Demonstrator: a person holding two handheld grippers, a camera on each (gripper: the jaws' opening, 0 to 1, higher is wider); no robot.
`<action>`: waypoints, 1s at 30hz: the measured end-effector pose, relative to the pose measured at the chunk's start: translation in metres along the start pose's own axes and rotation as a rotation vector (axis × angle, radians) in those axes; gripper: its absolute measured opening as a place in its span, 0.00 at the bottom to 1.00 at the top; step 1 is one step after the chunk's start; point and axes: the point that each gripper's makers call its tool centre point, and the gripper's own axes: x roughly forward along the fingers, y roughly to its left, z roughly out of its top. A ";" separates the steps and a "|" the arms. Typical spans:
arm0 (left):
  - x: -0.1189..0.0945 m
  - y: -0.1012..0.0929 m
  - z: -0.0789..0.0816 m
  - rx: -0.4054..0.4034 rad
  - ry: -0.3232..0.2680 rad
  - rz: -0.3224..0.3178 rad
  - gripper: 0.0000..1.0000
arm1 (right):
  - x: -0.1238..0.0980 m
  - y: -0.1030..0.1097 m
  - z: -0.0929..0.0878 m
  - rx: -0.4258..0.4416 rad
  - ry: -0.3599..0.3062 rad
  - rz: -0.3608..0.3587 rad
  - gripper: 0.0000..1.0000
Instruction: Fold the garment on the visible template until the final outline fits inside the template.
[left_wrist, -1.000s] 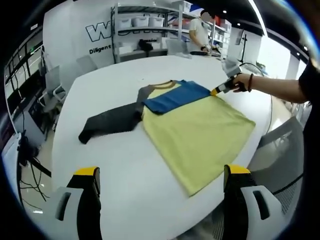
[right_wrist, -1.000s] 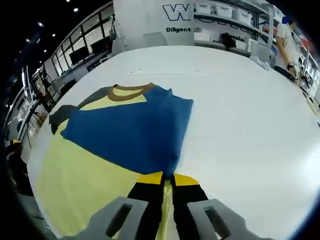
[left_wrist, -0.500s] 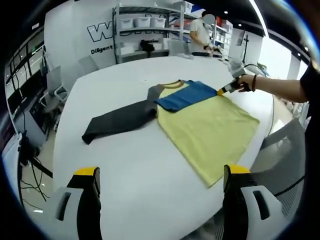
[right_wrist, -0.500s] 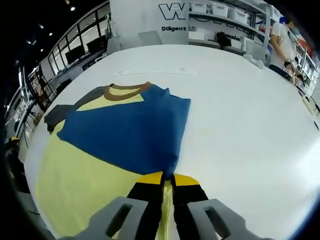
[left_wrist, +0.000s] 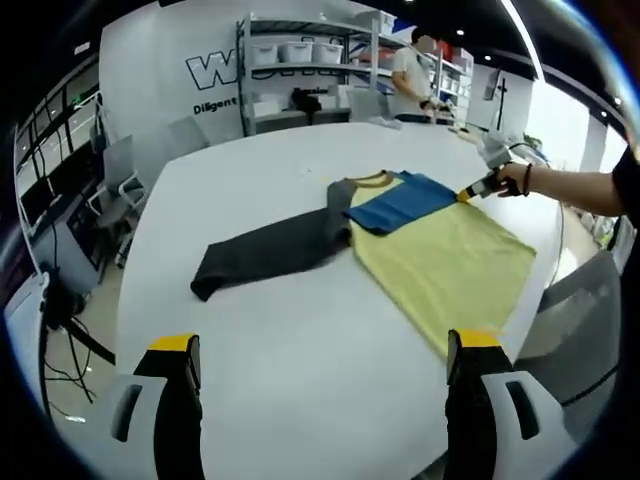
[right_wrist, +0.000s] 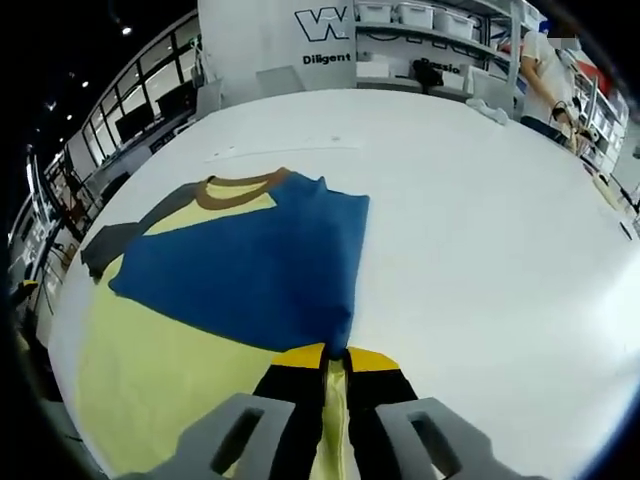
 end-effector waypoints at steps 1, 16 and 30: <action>0.003 0.005 0.002 -0.001 0.000 0.007 0.99 | 0.000 -0.002 0.000 -0.005 0.002 -0.006 0.00; 0.036 0.077 0.012 -0.098 -0.064 0.132 0.85 | 0.001 -0.011 0.000 0.000 -0.003 -0.016 0.01; 0.074 0.127 0.006 -0.242 -0.101 0.195 0.52 | 0.000 -0.005 0.003 0.026 -0.046 0.031 0.14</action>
